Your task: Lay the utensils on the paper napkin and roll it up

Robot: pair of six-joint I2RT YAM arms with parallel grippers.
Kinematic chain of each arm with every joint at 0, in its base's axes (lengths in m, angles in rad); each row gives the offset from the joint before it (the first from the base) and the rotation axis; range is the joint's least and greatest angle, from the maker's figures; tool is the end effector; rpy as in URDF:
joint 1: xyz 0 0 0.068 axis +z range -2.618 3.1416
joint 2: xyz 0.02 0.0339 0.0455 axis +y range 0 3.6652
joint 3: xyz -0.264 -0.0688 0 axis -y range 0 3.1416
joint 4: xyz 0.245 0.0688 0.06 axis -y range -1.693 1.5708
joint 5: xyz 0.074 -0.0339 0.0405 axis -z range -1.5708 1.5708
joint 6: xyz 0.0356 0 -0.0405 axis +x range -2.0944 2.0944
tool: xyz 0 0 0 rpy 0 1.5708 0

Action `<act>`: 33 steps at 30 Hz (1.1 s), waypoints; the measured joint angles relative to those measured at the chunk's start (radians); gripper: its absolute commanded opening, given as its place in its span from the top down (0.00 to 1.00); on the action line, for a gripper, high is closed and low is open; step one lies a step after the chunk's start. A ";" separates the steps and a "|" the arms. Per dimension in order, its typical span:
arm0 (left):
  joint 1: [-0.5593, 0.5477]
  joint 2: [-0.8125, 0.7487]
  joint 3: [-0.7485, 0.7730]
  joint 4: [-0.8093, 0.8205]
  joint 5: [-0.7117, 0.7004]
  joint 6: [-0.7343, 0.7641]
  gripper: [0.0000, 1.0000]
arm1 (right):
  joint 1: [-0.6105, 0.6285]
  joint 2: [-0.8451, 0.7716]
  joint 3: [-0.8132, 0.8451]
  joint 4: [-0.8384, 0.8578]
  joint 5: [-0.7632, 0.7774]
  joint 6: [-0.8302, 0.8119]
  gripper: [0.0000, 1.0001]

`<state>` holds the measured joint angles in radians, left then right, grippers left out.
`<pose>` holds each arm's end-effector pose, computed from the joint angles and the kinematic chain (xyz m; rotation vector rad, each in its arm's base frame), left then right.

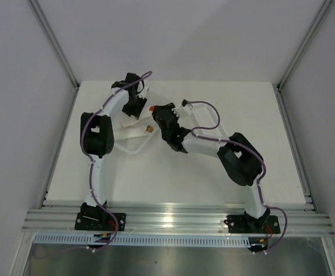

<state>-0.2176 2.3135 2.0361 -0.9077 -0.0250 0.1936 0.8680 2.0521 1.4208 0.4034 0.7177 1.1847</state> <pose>0.4804 -0.1053 0.1970 0.5560 2.6988 0.0280 0.3240 0.3463 0.2286 0.7887 1.6410 0.8470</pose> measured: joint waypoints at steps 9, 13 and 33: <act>-0.006 -0.074 0.000 -0.018 0.003 -0.001 0.49 | -0.002 -0.088 -0.072 0.060 0.002 -0.119 0.68; -0.006 -0.180 -0.052 -0.013 0.005 0.000 0.36 | -0.008 -0.186 -0.137 0.062 0.002 -0.281 0.53; 0.233 -0.961 -0.600 0.095 -0.064 0.044 0.01 | -0.388 -0.903 -0.393 -0.744 0.004 -0.666 0.01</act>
<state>0.0154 1.3529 1.4357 -0.8127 -0.0887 0.2379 0.4805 1.1488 1.0275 -0.3408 0.7216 0.5182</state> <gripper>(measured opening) 0.994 0.958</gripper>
